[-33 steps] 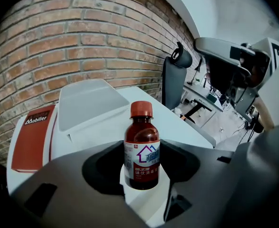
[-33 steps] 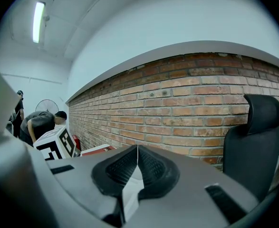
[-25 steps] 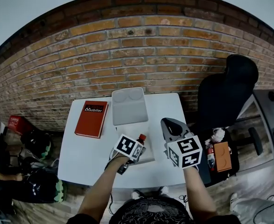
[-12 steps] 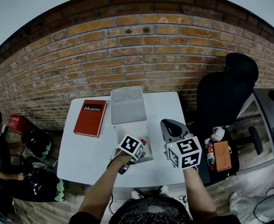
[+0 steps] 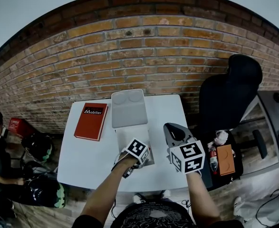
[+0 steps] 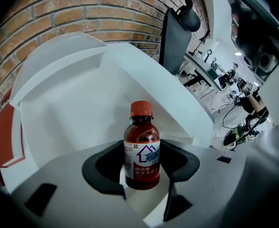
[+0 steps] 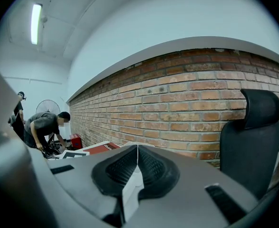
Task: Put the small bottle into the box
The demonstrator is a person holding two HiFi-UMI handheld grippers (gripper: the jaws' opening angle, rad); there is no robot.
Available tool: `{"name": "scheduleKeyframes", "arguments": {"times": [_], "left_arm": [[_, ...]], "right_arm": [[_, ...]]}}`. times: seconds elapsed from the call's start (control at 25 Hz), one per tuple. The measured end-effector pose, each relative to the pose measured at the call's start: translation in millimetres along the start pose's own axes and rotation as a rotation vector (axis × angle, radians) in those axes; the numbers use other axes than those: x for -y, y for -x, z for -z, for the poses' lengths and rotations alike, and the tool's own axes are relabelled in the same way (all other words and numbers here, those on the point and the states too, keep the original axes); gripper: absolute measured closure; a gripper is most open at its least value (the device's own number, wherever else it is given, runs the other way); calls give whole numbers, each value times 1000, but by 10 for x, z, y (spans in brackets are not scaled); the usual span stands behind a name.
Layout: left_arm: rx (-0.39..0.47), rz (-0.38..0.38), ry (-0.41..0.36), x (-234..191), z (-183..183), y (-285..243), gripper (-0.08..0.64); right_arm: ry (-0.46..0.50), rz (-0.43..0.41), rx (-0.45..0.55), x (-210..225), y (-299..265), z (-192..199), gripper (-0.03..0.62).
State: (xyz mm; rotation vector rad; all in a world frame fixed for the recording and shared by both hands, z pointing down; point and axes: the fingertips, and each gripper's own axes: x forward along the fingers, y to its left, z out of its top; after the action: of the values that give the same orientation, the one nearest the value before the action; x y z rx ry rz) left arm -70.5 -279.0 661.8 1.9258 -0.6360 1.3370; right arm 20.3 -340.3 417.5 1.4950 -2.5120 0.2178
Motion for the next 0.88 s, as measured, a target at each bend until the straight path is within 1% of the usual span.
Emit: {"name": "scheduleKeyframes", "arguments": {"times": [0.48,0.72,0.88], "left_arm": [[-22,-9,5,18,-6,-59,322],[-9,-10,-5,23,4,-55,321],[30,-13,-4,21,-32,2,314]], "right_arm": [[-1,-14,-3,4,-30,20,571],[-1,-24,-3,-17,-57,17,571],[-3,-30,-2,-24,-80,20,571]]}}
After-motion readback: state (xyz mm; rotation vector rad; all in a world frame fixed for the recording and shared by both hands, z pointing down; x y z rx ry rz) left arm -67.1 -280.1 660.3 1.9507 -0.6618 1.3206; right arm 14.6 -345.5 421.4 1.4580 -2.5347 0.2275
